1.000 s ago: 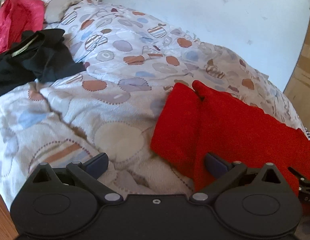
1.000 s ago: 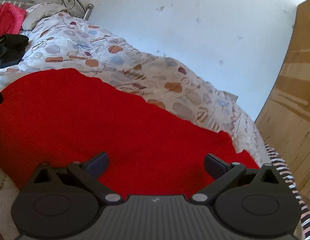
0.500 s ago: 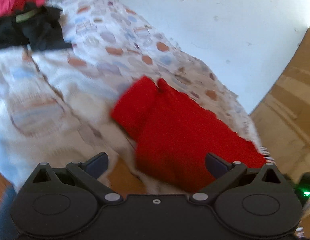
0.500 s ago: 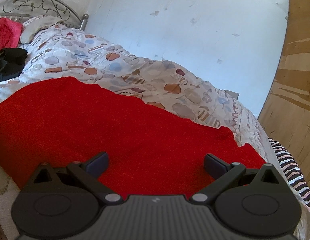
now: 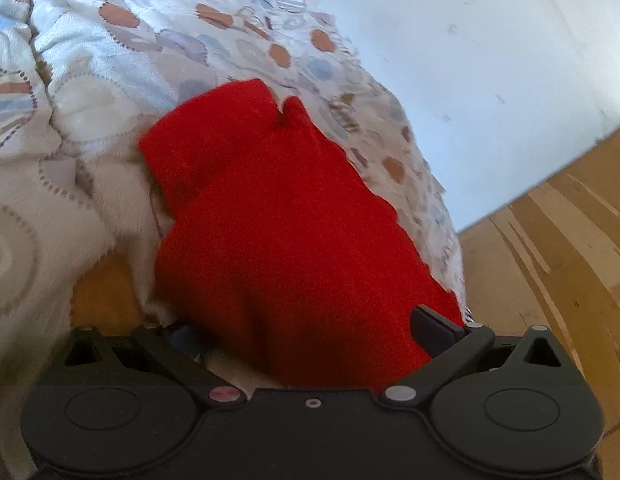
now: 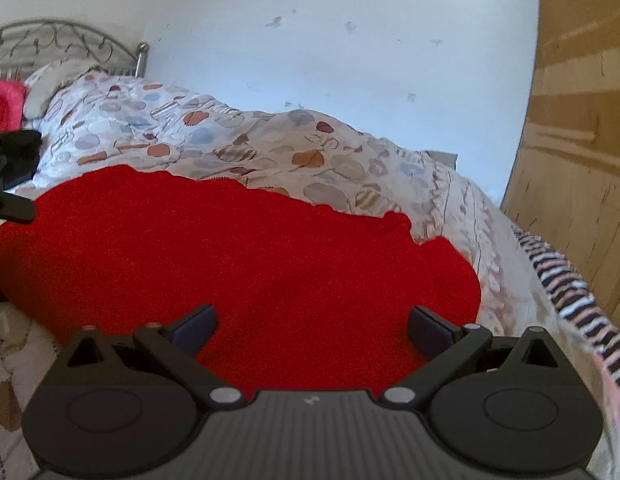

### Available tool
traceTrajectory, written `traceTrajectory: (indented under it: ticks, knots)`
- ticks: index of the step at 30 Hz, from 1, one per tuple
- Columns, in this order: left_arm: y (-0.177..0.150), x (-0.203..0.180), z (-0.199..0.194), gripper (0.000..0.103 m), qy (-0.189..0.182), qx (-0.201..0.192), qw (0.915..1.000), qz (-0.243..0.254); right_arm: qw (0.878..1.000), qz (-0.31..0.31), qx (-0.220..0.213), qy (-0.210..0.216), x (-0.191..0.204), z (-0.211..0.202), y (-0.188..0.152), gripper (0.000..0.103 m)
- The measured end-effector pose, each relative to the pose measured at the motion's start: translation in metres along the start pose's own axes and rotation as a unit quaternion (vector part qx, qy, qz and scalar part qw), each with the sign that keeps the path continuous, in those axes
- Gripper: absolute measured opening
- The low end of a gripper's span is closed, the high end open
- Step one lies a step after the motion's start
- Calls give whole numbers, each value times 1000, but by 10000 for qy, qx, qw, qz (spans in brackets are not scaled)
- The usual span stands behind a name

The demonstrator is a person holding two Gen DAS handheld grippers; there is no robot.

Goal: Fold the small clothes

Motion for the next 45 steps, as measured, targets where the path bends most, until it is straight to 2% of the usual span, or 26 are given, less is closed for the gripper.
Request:
traceTrajectory:
  ticks: [2,4,8,10,16,18,19,21,23,28,31,36,40,42,45]
  knots:
    - [8,0,8,102,99,-65,9999,62,10000,67,-53,4,-1,0,-3,103]
    - [17,2,12,102,135,-66,9998,-98,9999,16,-113,-37,0,0,-5,103]
    - [27,-3,6,98,226,-422,9985,-276,9997,-55,-197,-114,3,0,-7,103]
    - [28,-3,10,98,343,-450,9981,-264,9997,-49,-220,-109,3,0,-7,103]
    - [36,7,20,74,710,-619,9942,-528,9997,-17,-236,-85,3,-1,-8,103]
    - [39,10,20,58,831,-680,9925,-583,9997,-23,-241,-94,3,-1,-7,103]
    - [40,10,20,53,883,-705,9919,-575,9996,-27,-251,-105,2,-1,-7,103]
    - [41,8,18,43,914,-773,9916,-494,9995,-36,-269,-132,3,-3,-7,103]
    - [43,1,15,38,949,-884,9911,-305,9995,-15,-286,-153,3,-5,-5,103]
    - [52,-24,13,33,998,-975,9892,440,9995,248,-168,-55,-5,-12,-2,103]
    - [62,-48,15,31,1025,-914,9847,1074,9990,425,-137,-40,-15,-24,-1,103]
    - [73,-105,23,30,888,-893,9679,2176,9968,671,-317,-299,-43,-60,-2,103]
    - [64,-164,28,29,454,-973,9516,2880,9928,950,-428,-599,-72,-90,-9,103]
    - [48,-196,30,29,222,-981,9351,3399,9899,1090,-461,-787,-87,-103,-15,103]
    - [9,-240,33,29,-94,-866,8957,4360,9832,1376,-486,-1097,-109,-120,-27,103]
Point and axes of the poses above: each gripper's, at about its wrist camera, not at the fingertips, and z roughly the way its jaws point, x to its left, y to its top, the point moved 7 cm from there along z, roughly the way its jaws point, and after that the axes turned 9 degrees about y, right-handed, at the moved point
